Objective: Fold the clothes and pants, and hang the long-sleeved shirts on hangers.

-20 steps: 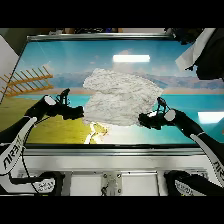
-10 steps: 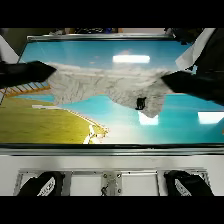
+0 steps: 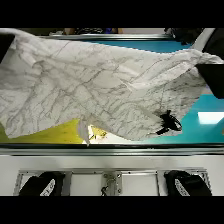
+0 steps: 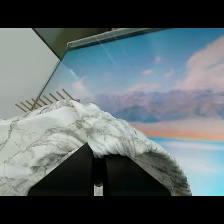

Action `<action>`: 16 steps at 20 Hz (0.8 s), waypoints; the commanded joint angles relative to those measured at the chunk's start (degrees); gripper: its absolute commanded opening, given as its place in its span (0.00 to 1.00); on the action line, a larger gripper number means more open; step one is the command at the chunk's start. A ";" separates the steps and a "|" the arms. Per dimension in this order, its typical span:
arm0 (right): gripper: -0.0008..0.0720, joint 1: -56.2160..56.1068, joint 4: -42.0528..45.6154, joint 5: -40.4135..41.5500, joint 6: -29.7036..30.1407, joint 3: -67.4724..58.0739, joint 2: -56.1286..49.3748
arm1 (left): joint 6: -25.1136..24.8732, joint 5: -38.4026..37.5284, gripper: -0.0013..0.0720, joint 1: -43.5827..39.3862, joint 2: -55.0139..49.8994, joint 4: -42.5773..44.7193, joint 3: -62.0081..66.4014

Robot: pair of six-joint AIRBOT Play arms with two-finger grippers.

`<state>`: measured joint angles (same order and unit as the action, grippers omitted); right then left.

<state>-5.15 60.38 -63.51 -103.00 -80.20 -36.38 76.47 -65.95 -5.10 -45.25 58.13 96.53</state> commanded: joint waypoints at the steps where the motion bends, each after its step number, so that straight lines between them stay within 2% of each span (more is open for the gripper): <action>1: 0.05 -0.07 0.07 -3.72 -2.19 -0.20 -5.88 | -0.74 0.74 0.03 -0.72 -9.77 0.90 4.52; 7: 0.05 -0.04 3.10 -2.71 1.14 -0.20 -27.26 | -1.22 3.96 0.03 -0.74 -42.21 0.55 16.52; 9: 0.05 -0.07 3.45 2.56 7.87 -0.22 -33.33 | -0.81 2.58 0.03 -0.74 -51.28 0.15 22.18; 11: 0.05 -0.04 3.50 8.70 12.13 -0.22 -35.34 | -0.55 3.32 0.03 -0.74 -53.29 0.28 22.40; 14: 0.05 -0.04 3.41 14.16 16.20 -0.52 -32.72 | -0.59 6.86 0.03 0.48 -46.40 0.59 17.51; 16: 0.05 -0.04 2.47 14.75 16.50 -0.66 -28.22 | -0.59 4.79 0.03 1.18 -40.30 0.66 18.05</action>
<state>-5.15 63.46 -52.90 -89.84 -80.68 -67.51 75.68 -61.01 -4.78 -90.43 58.61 114.91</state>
